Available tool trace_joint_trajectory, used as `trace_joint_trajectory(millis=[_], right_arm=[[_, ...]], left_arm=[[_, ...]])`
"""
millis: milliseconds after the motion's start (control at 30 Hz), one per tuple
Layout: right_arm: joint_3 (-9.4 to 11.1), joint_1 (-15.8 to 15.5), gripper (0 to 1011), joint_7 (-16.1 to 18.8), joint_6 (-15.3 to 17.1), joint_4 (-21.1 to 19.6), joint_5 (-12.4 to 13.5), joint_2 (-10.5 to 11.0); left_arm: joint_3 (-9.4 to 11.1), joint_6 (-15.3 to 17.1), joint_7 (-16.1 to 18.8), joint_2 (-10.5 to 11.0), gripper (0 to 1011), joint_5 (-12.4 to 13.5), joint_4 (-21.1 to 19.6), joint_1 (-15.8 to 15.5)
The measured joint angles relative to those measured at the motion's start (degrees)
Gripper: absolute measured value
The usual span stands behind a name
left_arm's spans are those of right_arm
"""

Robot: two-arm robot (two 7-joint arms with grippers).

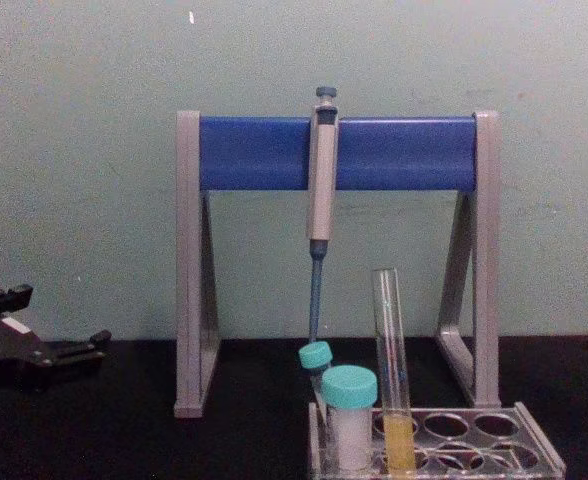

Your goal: Pick up the test tube from the test tube rack, shake it, then place it back into the test tube rack.

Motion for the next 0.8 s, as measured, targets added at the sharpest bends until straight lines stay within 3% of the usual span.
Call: trace_joint_trajectory(millis=[800], right_arm=[[0.0, 0.0, 1000, 0.0, 0.0, 0.0, -0.01, 0.02]], left_arm=[[0.0, 0.0, 0.0, 0.0, 1001, 0.0, 0.0, 0.0]])
